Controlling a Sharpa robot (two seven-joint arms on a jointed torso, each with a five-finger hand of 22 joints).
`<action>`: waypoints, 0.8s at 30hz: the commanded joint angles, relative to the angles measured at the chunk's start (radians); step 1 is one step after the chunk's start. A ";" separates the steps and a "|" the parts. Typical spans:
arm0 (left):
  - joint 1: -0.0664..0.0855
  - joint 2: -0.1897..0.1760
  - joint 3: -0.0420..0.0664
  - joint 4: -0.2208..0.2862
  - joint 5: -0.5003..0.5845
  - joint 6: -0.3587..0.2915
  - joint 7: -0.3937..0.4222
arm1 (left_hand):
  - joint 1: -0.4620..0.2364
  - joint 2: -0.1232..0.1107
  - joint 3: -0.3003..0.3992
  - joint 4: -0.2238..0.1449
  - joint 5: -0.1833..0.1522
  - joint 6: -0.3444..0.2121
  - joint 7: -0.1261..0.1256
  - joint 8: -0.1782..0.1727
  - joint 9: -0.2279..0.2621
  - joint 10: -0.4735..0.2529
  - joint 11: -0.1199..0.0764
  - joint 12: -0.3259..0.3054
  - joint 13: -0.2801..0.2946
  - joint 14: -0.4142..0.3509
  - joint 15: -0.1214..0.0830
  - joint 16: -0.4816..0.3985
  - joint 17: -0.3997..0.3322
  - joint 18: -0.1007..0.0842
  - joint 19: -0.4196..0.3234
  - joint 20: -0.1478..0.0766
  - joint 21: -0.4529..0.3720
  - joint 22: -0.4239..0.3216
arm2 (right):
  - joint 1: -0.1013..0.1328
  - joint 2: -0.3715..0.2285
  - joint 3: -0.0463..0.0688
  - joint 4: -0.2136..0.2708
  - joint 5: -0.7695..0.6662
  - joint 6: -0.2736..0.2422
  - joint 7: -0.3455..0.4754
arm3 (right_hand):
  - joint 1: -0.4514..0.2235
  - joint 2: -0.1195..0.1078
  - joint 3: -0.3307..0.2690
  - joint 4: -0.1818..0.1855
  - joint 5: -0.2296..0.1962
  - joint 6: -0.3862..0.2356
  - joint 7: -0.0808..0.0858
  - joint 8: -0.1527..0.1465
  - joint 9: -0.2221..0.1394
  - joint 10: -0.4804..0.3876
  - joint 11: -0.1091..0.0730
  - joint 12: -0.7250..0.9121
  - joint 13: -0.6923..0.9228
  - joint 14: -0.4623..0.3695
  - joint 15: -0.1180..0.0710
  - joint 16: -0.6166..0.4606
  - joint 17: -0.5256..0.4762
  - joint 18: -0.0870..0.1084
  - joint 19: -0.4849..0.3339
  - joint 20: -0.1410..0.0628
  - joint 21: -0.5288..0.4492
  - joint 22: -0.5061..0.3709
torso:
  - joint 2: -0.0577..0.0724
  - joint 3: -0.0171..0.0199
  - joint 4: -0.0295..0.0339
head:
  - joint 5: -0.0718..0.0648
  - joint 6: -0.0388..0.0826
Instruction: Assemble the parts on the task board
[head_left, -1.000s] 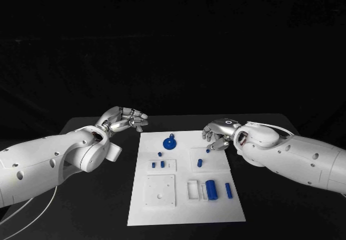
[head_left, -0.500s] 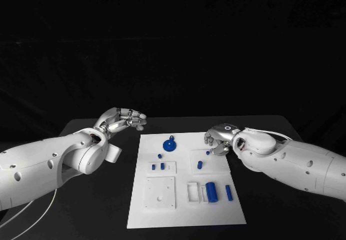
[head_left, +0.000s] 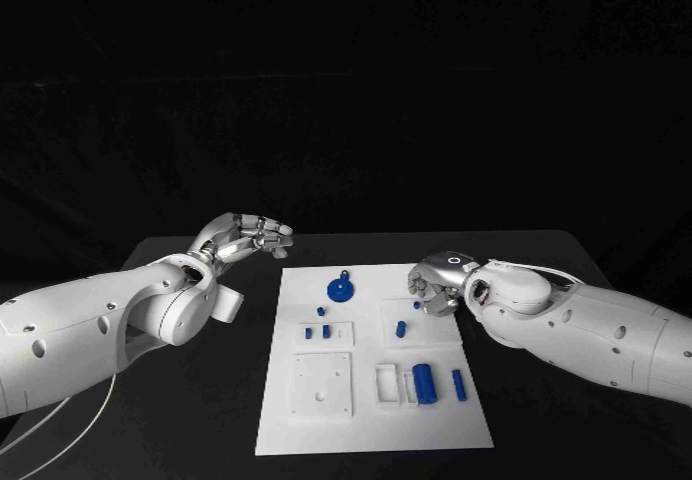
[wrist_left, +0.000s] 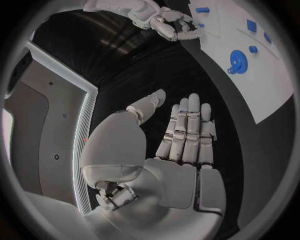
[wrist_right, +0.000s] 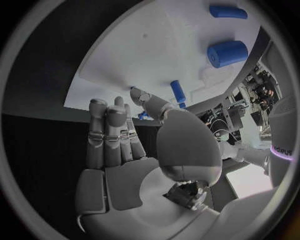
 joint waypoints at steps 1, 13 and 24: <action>0.002 0.001 0.001 -0.002 0.010 0.005 0.016 | -0.001 0.009 -0.005 -0.001 0.007 -0.008 0.001 0.003 0.000 -0.007 0.001 0.003 -0.001 0.006 -0.001 -0.004 0.002 -0.007 -0.005 0.001 -0.005 0.001 | -0.002 0.001 0.000 0.002 -0.009 0.032 0.008 | -0.012 0.001 0.005 0.000 0.008 0.007 0.000 0.004 0.002 0.012 -0.001 0.001 0.002 -0.011 0.000 0.006 0.000 0.031 0.007 -0.006 0.006 0.003 | 0.000 0.0004 0.0002 | 0.001 0.001; 0.002 0.001 0.001 -0.001 0.010 0.006 0.013 | 0.000 0.009 -0.006 -0.001 0.010 -0.010 0.002 0.003 -0.001 -0.007 0.001 0.003 -0.002 0.012 -0.003 -0.005 0.008 -0.006 -0.002 0.000 -0.005 0.003 | -0.011 0.014 -0.003 -0.008 -0.007 0.038 0.012 | -0.017 0.013 0.018 0.003 0.005 0.017 -0.005 0.008 0.005 0.025 -0.005 0.000 0.007 -0.015 -0.004 0.019 -0.005 0.031 0.009 -0.007 0.014 0.012 | 0.000 -0.0002 0.0006 | 0.000 0.002; 0.002 0.002 0.001 -0.002 0.010 0.006 0.009 | 0.001 0.011 -0.006 -0.001 0.011 -0.011 0.002 0.003 -0.001 -0.008 0.002 0.003 -0.002 0.016 -0.004 -0.006 0.011 -0.005 0.000 -0.001 -0.006 0.004 | -0.022 0.024 -0.004 -0.020 -0.016 0.045 0.012 | -0.024 0.028 0.055 0.019 -0.030 0.047 -0.017 0.020 0.013 0.061 -0.018 0.011 0.024 -0.020 -0.017 0.034 -0.015 0.031 0.012 -0.008 0.022 0.022 | 0.000 0.0000 0.0008 | 0.000 0.009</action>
